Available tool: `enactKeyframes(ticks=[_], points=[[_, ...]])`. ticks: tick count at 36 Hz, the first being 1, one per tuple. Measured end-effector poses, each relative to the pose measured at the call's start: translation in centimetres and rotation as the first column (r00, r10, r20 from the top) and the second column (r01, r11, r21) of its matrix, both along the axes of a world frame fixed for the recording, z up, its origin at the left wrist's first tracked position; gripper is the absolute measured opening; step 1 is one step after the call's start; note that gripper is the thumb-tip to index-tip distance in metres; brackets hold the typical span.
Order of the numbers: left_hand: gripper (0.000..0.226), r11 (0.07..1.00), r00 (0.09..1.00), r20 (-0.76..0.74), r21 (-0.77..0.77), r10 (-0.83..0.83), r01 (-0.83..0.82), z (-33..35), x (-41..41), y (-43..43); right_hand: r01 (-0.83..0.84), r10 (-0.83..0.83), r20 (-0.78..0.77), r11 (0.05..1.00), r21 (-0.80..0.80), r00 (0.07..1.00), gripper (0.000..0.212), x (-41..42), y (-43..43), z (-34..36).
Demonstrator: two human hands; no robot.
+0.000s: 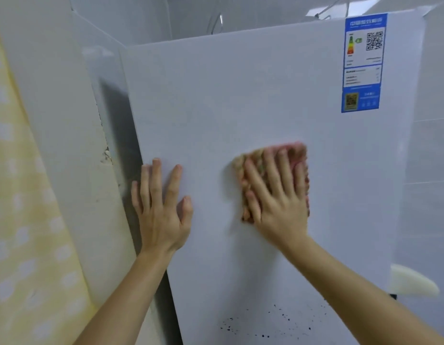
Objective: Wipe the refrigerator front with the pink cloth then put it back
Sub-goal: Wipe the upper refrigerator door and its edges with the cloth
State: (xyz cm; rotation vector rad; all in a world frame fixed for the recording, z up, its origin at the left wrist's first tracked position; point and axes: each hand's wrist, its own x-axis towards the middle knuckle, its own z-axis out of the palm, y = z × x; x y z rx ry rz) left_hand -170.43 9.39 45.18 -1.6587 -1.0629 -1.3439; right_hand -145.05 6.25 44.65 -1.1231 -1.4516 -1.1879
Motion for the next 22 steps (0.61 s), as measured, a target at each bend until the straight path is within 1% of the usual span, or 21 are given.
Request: enactKeyframes(ticks=[3,6,8,10,11,13,16,17,19,20,22], points=[[0.065,0.999,0.999,-0.033,-0.004,-0.042,0.042,-0.1,1.9,-0.6,0.028,-0.012,0.207,0.997,-0.074,0.978,0.053,1.3,-0.6,-4.7],[0.067,0.997,0.998,-0.004,-0.031,-0.068,0.067,-0.1,3.1,-1.0,0.027,0.028,0.381,0.990,-0.137,0.924,0.055,3.5,-1.1,-6.0],[0.067,0.997,0.998,-0.023,-0.038,-0.062,0.061,-0.3,3.7,-1.2,0.026,0.053,0.453,0.986,-0.167,0.890,0.054,5.0,-1.2,-5.3],[0.067,0.997,0.996,-0.058,-0.042,-0.067,0.065,-0.3,4.4,-1.4,0.013,0.061,0.453,0.987,-0.160,0.889,0.053,6.4,-1.2,-3.6],[0.067,0.996,0.995,-0.073,-0.044,-0.075,0.072,-0.4,4.7,-1.5,0.002,0.059,0.424,0.990,-0.140,0.904,0.051,7.1,-1.1,-2.4],[0.068,0.995,0.991,-0.094,-0.050,-0.094,0.089,-0.3,5.4,-1.7,-0.033,0.054,0.305,0.997,-0.071,0.951,0.049,8.8,-1.0,1.0],[0.068,0.994,0.989,-0.106,-0.059,-0.100,0.094,0.0,6.3,-1.8,-0.040,0.039,0.010,0.997,0.068,0.999,0.049,11.1,-0.9,7.3],[0.068,0.994,0.990,-0.105,-0.059,-0.097,0.091,0.0,6.5,-1.7,-0.020,0.028,-0.088,0.995,0.097,0.996,0.050,11.7,-0.8,9.0],[0.068,0.994,0.991,-0.095,-0.063,-0.092,0.086,0.0,6.8,-1.7,0.020,0.004,-0.235,0.995,0.099,0.972,0.053,11.9,-0.6,10.9],[0.069,0.994,0.992,-0.091,-0.065,-0.091,0.086,0.0,7.0,-1.6,0.031,-0.004,-0.276,0.995,0.091,0.961,0.054,11.7,-0.5,11.1],[0.070,0.995,0.992,-0.088,-0.063,-0.086,0.081,-0.1,7.2,-1.6,0.028,-0.002,-0.300,0.996,0.081,0.954,0.054,11.1,-0.5,10.2]])
